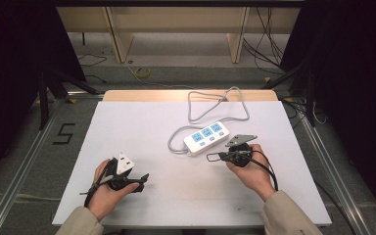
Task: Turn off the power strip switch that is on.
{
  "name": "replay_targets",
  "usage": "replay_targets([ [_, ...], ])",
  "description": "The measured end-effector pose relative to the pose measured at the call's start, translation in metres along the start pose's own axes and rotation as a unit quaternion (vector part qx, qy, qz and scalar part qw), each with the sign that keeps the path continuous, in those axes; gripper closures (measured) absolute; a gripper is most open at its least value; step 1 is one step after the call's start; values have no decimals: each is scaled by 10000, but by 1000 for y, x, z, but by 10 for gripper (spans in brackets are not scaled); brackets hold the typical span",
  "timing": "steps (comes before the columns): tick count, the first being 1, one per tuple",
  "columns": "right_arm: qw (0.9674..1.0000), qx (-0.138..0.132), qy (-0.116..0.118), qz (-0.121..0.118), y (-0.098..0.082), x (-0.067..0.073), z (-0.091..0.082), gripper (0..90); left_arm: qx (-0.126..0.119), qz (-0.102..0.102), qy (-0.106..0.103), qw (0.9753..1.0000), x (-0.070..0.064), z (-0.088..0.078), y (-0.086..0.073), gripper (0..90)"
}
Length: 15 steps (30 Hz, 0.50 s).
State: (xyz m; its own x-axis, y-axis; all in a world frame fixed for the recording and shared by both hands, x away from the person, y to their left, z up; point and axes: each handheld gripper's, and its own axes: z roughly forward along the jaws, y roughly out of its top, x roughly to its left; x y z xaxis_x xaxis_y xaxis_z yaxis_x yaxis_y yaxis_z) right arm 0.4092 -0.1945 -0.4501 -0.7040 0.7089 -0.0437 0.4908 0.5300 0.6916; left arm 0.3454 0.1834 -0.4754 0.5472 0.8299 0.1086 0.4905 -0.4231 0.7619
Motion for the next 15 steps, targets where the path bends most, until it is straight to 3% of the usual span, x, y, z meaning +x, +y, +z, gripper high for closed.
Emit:
replay_targets([
  [15, 10000, 19, -12, -27, 10, -2, 3, 900, 2, 6, 0, 10000, 0, 0, 0, 161],
])
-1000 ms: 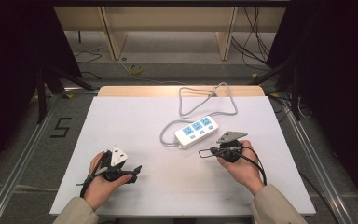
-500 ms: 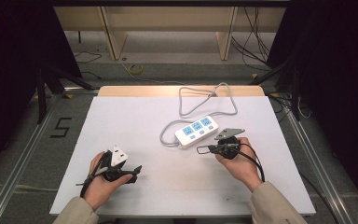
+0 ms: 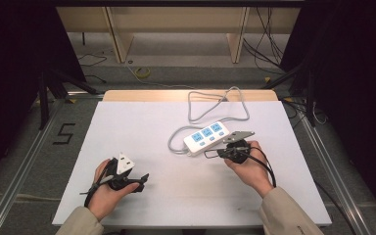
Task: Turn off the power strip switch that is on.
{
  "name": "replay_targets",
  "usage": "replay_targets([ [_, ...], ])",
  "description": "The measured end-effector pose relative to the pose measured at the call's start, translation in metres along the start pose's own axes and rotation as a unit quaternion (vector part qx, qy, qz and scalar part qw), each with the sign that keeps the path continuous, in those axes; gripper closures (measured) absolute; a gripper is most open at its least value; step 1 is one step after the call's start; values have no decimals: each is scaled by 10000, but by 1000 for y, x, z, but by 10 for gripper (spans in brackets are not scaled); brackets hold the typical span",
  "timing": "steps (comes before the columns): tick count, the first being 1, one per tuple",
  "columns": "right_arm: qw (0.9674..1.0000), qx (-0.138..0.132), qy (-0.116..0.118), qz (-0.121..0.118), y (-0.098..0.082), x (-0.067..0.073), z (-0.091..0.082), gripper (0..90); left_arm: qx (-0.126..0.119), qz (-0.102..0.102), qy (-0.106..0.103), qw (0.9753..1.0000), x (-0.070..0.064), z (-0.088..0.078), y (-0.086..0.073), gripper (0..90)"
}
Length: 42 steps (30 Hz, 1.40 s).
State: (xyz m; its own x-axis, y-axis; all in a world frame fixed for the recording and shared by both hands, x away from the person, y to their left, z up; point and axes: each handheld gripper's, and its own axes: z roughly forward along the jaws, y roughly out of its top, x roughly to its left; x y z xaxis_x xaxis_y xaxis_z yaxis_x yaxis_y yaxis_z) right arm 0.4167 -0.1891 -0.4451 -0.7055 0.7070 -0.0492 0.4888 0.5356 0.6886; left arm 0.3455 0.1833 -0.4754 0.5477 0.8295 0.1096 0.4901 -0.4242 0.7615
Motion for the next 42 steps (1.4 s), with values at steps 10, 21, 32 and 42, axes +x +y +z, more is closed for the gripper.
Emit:
replay_targets([
  [10, 10000, 29, -26, -2, 6, -2, 3, 900, -6, 7, 8, 10000, 0, 0, 0, 161],
  [21, 10000, 48, -28, -6, 11, -4, 8, 900, -17, 8, 7, 10000, 0, 0, 0, 161],
  [32, 10000, 76, -37, 1, 17, -6, 12, 900, -18, 11, 9, 10000, 1, 0, 0, 161],
  [42, 10000, 75, -36, 13, 22, -8, 14, 900, -19, 9, 12, 10000, 0, 0, 1, 161],
])
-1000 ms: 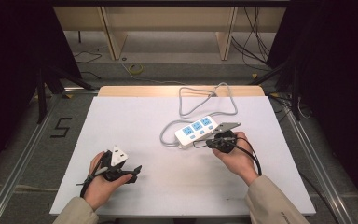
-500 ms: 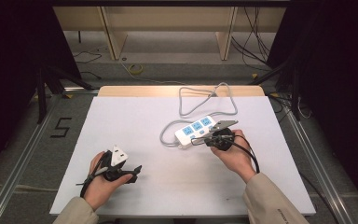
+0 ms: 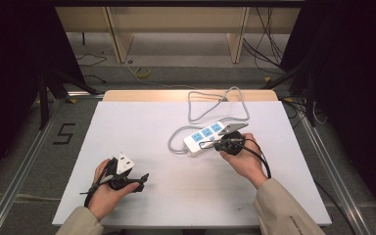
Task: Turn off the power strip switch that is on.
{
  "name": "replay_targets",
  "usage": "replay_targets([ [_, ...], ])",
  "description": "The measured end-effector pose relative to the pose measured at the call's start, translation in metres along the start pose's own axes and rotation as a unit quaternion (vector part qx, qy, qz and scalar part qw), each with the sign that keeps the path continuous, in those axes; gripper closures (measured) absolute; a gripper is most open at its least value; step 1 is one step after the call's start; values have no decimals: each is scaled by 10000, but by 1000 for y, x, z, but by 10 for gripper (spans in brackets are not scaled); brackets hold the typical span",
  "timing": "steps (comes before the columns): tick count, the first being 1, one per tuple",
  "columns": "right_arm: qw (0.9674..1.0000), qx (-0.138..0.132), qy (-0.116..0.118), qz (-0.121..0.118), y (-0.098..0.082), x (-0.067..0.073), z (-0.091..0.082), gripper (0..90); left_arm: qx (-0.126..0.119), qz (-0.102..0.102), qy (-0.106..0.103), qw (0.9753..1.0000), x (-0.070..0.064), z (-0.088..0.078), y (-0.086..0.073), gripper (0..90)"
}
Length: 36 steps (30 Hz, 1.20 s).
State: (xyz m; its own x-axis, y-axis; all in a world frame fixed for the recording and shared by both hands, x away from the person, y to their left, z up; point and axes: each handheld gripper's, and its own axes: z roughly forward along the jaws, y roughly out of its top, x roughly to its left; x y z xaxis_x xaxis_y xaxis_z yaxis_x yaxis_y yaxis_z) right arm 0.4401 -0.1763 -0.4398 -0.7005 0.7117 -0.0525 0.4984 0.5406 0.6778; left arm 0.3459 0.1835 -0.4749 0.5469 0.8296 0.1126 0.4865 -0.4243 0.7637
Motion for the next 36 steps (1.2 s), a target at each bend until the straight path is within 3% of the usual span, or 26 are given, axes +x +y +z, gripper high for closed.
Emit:
replay_targets([
  [36, 9999, 127, 22, -1, 15, -3, 9, 900, 6, 18, -11, 10000, 0, 0, 0, 161],
])
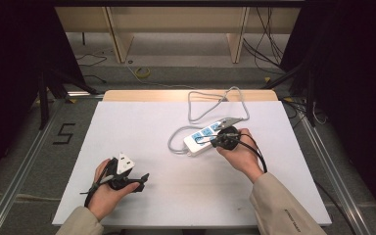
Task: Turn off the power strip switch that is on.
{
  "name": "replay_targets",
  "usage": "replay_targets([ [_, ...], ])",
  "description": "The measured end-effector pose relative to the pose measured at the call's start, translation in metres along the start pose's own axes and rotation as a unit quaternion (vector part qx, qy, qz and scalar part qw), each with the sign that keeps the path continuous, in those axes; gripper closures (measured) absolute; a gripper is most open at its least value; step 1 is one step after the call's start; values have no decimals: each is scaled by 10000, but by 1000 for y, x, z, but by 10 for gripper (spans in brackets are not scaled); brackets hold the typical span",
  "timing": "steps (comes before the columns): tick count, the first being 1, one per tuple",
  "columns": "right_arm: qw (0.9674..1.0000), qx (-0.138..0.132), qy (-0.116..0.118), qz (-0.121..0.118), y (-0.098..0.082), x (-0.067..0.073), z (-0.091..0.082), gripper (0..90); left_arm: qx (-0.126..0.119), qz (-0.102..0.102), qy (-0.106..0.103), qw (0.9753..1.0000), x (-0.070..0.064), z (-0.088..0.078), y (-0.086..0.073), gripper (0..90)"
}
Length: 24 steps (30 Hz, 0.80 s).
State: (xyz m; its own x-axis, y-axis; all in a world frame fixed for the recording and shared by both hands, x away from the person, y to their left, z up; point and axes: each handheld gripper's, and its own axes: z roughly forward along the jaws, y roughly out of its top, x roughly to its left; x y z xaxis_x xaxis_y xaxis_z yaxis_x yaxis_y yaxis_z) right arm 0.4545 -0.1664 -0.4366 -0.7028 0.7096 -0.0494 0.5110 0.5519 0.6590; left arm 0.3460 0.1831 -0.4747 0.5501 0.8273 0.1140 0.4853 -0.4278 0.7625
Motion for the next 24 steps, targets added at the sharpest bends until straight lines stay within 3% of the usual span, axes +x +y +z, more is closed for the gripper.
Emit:
replay_targets([
  [24, 10000, 55, -23, -28, 10, -2, 7, 900, -2, 2, 4, 10000, 0, 0, 0, 161],
])
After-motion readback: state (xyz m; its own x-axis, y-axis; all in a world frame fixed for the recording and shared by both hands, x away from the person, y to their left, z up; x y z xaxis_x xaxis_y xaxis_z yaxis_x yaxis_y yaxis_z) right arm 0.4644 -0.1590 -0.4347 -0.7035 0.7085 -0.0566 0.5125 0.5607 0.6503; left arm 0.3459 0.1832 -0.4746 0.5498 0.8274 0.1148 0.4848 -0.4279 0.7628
